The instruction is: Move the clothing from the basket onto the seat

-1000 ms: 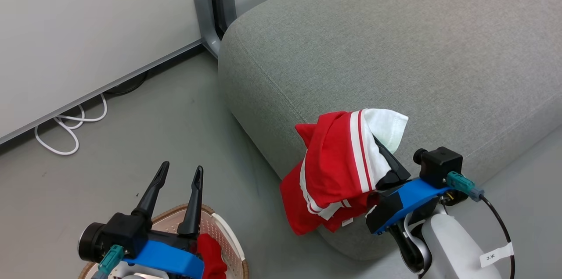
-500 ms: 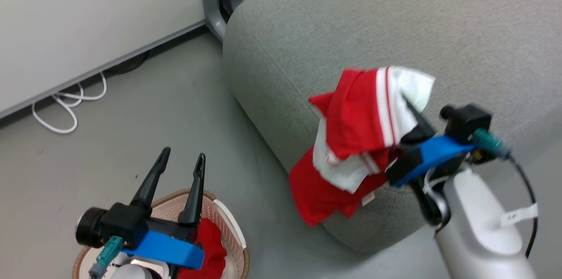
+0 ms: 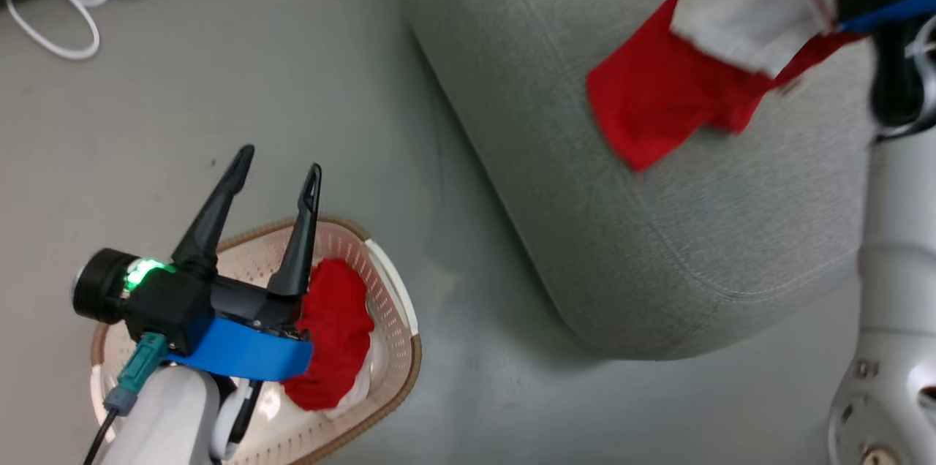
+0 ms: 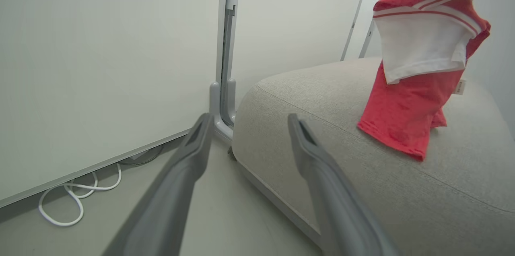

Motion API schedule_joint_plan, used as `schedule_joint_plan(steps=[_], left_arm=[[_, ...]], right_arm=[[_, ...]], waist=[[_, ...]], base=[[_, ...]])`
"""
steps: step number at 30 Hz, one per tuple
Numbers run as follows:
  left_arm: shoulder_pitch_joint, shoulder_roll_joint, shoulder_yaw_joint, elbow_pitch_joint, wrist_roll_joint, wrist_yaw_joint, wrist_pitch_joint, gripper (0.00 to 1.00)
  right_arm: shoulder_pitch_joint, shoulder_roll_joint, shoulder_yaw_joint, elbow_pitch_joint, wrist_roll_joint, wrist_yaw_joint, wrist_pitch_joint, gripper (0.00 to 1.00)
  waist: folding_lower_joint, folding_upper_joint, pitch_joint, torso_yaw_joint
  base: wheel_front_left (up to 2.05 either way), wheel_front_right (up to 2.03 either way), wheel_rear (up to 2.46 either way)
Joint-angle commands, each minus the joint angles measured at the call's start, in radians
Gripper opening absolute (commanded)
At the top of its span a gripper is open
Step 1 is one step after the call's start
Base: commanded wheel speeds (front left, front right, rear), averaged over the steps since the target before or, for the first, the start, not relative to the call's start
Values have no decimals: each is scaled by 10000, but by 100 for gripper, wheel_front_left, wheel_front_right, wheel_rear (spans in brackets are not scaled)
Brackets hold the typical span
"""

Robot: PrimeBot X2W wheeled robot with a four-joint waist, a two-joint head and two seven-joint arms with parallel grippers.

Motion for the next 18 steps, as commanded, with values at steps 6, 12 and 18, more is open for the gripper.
schedule_joint_plan(steps=[6,12,18], left_arm=[[-589,382,107,-570,245,-5,-27,100],[-928,632,120,-1078,392,-5,-28,100],[-1195,782,69,-1434,540,-5,-28,100]], right_arm=[[-1570,-731,-1707,-235,-691,6,86,0],[-2486,-1431,-3113,17,-1467,4,46,0],[-2339,-1548,-3960,1090,-2034,4,186,0]], waist=[[-1,0,1777,502],[-1,0,2575,664],[-1,0,3188,708]], base=[[0,0,0],[0,0,0],[0,0,0]])
